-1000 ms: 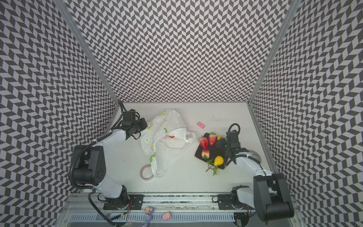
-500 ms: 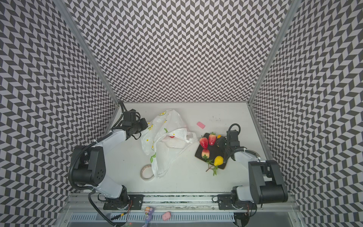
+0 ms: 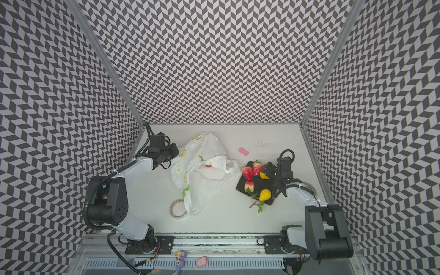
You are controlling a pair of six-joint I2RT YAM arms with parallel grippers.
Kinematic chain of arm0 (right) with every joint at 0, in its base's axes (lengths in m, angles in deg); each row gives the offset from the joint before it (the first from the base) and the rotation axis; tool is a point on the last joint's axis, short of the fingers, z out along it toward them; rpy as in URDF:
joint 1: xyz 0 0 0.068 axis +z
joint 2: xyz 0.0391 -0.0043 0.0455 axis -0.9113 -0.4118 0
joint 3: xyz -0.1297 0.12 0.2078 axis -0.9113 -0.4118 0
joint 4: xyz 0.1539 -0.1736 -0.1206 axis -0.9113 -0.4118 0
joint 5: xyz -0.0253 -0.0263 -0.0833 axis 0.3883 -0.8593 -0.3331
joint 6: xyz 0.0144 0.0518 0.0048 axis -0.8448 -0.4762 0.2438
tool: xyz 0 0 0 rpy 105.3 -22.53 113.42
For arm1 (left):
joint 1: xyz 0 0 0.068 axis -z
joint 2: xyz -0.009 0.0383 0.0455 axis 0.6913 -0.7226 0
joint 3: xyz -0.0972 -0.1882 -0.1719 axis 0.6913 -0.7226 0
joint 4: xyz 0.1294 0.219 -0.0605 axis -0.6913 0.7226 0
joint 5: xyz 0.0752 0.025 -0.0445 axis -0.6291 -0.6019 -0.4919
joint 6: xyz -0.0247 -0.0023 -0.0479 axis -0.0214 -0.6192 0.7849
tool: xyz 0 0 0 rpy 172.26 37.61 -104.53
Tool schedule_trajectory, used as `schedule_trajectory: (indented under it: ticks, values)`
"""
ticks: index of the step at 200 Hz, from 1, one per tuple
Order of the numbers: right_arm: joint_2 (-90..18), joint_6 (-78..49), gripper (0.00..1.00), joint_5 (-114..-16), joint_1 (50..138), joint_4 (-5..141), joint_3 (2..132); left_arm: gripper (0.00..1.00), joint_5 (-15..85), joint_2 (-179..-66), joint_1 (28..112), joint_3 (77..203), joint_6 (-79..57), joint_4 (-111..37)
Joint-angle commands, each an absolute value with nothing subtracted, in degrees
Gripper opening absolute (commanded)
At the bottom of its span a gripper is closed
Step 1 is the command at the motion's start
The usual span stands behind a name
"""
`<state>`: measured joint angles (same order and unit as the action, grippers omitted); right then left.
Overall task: Take the fake fruits out of the plastic bag
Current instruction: 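Reach the right gripper back into the bag mouth while the left holds the bag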
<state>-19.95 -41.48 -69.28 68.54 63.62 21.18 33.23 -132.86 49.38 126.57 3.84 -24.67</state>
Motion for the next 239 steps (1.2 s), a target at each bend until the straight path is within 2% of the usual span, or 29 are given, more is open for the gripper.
schedule_trajectory:
  ticks: [1, 41, 75, 90, 108, 150, 170, 208, 239]
  values:
    - [-15.2, -43.4, 0.88, -71.4, 68.3, 61.9, 20.0, 0.0, 32.3, -131.4, 49.8, 127.2, 4.1, -24.2]
    - [-6.1, -41.3, 0.88, -73.0, 68.3, 56.9, 21.8, 0.0, 32.7, -131.3, 49.7, 127.0, 3.9, -24.4]
    - [-1.0, -36.8, 0.84, -70.9, 69.3, 54.5, 25.9, 0.0, 33.1, -130.9, 49.8, 126.7, 3.6, -24.6]
    - [-0.1, -36.2, 0.82, -71.0, 72.2, 54.8, 27.9, 0.0, 33.3, -130.7, 49.7, 126.4, 3.5, -24.7]
    - [-0.4, -34.6, 0.79, -74.2, 80.0, 56.6, 30.6, 0.0, 33.6, -130.6, 49.8, 126.1, 3.4, -24.7]
    - [-8.9, -25.4, 0.68, -75.5, 97.6, 62.6, 36.2, 0.0, 34.1, -130.2, 49.8, 125.7, 3.9, -25.2]
    - [-14.5, -20.1, 0.67, -74.5, 103.4, 64.3, 38.5, 0.0, 34.3, -130.3, 49.8, 125.8, 4.0, -25.3]
    - [-26.4, -13.3, 0.64, -73.0, 110.5, 63.5, 44.3, 0.0, 34.6, -130.1, 49.9, 126.0, 4.0, -25.1]
    - [-34.9, -13.0, 0.56, -70.2, 112.0, 65.2, 48.8, 0.0, 34.7, -129.9, 49.9, 125.6, 3.9, -25.0]
